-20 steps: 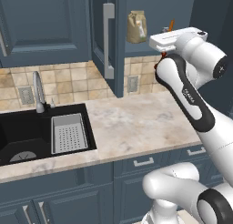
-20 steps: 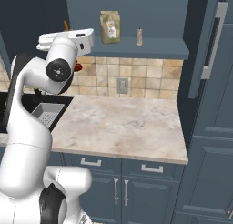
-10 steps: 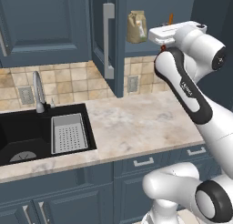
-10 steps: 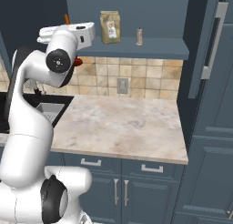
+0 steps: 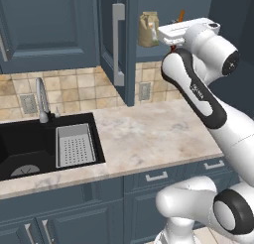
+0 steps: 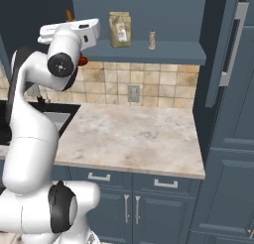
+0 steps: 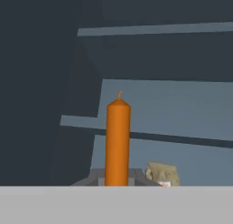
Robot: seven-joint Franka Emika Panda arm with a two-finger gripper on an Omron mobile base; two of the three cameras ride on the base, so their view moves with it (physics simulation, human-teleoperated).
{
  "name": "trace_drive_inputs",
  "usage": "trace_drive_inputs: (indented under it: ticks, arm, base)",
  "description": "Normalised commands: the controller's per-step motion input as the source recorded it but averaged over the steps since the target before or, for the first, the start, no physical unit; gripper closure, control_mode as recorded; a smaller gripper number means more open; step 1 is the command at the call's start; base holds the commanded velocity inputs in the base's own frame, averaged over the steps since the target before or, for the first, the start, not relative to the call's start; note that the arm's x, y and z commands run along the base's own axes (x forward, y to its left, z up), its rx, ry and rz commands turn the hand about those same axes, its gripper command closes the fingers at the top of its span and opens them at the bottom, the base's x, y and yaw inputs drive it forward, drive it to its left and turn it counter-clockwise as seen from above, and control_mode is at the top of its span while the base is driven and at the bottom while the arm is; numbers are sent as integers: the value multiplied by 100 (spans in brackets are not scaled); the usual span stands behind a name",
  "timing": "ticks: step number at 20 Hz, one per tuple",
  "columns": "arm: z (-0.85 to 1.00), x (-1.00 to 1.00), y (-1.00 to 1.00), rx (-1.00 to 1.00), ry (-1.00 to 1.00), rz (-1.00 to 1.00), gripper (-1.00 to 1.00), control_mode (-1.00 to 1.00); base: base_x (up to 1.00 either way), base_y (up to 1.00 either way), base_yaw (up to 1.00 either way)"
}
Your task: Pick the candle and candle from the dining table and place them in the open cabinet. Close the cabinet after placing the objects.
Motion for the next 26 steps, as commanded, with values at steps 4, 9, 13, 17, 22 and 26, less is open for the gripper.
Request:
trace_drive_inputs:
  ticks: [4, 9, 13, 17, 22, 26]
  arm:
    - [0, 32, 13, 0, -11, -1, 100, -100]
    - [0, 40, 7, 0, -7, 0, 100, -100]
    - [0, 15, 0, 0, -1, 0, 100, -100]
    - [0, 2, 0, 0, 0, 0, 100, -100]
    - [0, 20, 0, 0, 0, 0, 100, -100]
    - [-3, 26, 0, 0, 0, 0, 100, -100]
  base:
    - [0, 0, 0]
    - [0, 0, 0]
    - [0, 0, 0]
    - [0, 0, 0]
    - [0, 0, 0]
    - [0, 0, 0]
